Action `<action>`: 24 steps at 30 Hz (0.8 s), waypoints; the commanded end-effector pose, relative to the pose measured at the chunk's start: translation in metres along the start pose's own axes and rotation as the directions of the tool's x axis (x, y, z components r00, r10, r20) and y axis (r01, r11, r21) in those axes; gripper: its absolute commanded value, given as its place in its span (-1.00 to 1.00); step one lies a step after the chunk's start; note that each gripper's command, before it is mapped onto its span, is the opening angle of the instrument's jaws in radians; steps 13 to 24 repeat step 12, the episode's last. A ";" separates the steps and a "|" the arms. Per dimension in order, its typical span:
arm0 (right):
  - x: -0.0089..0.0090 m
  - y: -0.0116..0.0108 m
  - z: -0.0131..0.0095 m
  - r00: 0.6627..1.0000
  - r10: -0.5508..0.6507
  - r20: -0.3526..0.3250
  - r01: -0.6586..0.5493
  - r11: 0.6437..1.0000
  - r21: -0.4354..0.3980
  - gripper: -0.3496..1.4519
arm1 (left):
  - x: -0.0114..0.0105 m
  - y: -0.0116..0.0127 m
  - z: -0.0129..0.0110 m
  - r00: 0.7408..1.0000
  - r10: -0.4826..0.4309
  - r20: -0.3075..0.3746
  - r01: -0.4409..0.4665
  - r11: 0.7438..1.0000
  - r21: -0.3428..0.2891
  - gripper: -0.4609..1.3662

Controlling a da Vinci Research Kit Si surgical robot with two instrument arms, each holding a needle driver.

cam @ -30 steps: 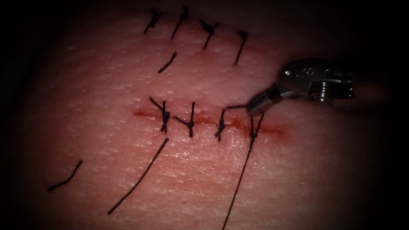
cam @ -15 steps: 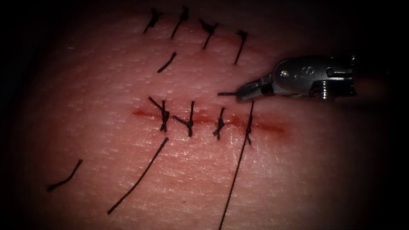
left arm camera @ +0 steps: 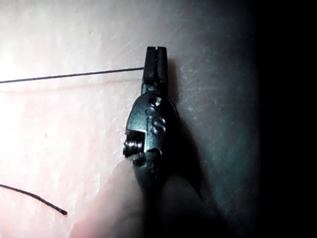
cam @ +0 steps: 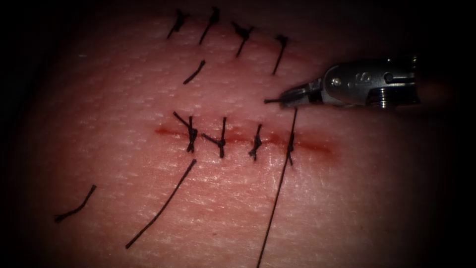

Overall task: Wound Closure
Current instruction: To tie the knot, move the right arm up and the left arm down.

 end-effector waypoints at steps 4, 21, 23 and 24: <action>0.0001 -0.0001 -0.0001 1.000 0.001 -0.005 -0.001 1.000 -0.006 -1.00 | -0.0001 0.0001 0.0000 1.000 0.001 0.001 -0.001 1.000 -0.007 -0.88; 0.0004 -0.0002 -0.0002 1.000 -0.014 -0.011 0.014 1.000 -0.008 -1.00 | 0.0001 -0.0002 0.0001 1.000 0.000 0.000 0.000 1.000 -0.007 -0.88; 0.0004 -0.0002 -0.0002 1.000 -0.014 -0.011 0.014 1.000 -0.008 -1.00 | 0.0001 -0.0002 0.0001 1.000 0.000 0.000 0.000 1.000 -0.007 -0.88; 0.0004 -0.0002 -0.0002 1.000 -0.014 -0.011 0.014 1.000 -0.008 -1.00 | 0.0001 -0.0002 0.0001 1.000 0.000 0.000 0.000 1.000 -0.007 -0.88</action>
